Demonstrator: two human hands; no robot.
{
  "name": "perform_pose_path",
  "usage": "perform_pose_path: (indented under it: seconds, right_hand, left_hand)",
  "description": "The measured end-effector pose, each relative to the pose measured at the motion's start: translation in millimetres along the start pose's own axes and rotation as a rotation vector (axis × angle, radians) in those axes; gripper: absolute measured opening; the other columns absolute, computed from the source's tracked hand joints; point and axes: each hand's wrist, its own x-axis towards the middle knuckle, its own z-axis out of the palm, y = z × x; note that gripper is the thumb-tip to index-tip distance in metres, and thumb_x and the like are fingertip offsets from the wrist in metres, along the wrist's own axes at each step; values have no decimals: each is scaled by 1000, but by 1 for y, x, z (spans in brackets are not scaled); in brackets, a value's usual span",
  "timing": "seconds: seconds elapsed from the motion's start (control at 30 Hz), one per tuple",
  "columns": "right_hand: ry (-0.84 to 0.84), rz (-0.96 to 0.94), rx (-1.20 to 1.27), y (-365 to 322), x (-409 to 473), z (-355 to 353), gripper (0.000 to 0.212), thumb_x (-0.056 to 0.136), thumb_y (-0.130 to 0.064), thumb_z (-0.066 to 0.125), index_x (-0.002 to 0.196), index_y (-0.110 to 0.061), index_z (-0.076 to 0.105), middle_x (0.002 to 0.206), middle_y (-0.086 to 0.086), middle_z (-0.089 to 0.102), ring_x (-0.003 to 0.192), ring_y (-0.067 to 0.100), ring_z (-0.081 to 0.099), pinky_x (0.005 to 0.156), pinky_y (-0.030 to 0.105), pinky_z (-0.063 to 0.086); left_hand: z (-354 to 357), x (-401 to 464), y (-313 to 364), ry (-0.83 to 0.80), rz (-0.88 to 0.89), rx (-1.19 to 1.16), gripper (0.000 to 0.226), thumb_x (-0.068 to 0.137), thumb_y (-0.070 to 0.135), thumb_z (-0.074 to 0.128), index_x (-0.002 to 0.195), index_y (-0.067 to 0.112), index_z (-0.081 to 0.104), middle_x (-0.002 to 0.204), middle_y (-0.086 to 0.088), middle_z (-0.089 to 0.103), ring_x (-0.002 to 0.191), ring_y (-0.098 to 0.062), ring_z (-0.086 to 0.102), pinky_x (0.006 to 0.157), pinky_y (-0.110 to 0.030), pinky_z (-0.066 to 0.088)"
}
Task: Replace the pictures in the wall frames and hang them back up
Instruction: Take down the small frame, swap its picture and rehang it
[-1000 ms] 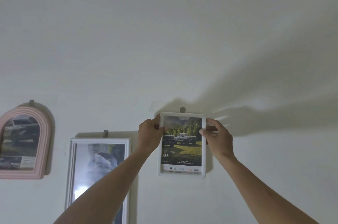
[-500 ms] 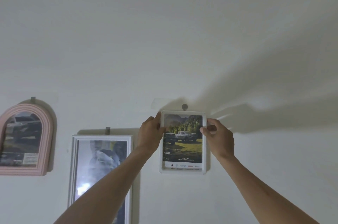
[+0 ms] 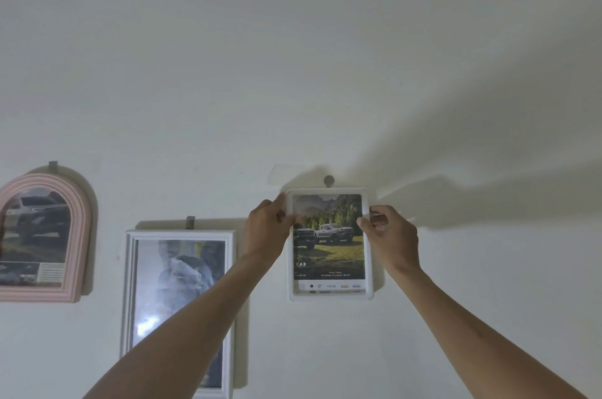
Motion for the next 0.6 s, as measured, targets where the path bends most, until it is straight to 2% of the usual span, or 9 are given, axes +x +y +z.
perform_pose_path:
  seconds: [0.17, 0.33, 0.6]
  right_hand:
    - [3, 4, -10, 1, 0, 1, 24, 87, -29, 75, 106, -15, 69, 96, -2, 75, 85, 16, 71, 78, 28, 54]
    - [14, 18, -16, 2, 0, 2, 23, 87, -29, 75, 104, -16, 69, 95, -2, 75, 84, 16, 71, 74, 22, 48]
    - [0, 12, -25, 3, 0, 1, 25, 86, -31, 75, 104, -15, 69, 95, -3, 75, 86, 15, 70, 76, 22, 49]
  left_hand:
    - [1, 2, -1, 0, -20, -30, 35, 87, 25, 71, 121, 22, 66, 79, -1, 62, 76, -24, 59, 72, -44, 52]
    - [0, 2, 0, 3, -26, -47, 42, 87, 31, 72, 128, 28, 63, 79, 5, 64, 76, -18, 59, 70, -34, 50]
    - [-2, 0, 1, -8, -33, -40, 45, 86, 39, 70, 130, 33, 59, 80, 10, 66, 77, -14, 63, 72, -40, 55]
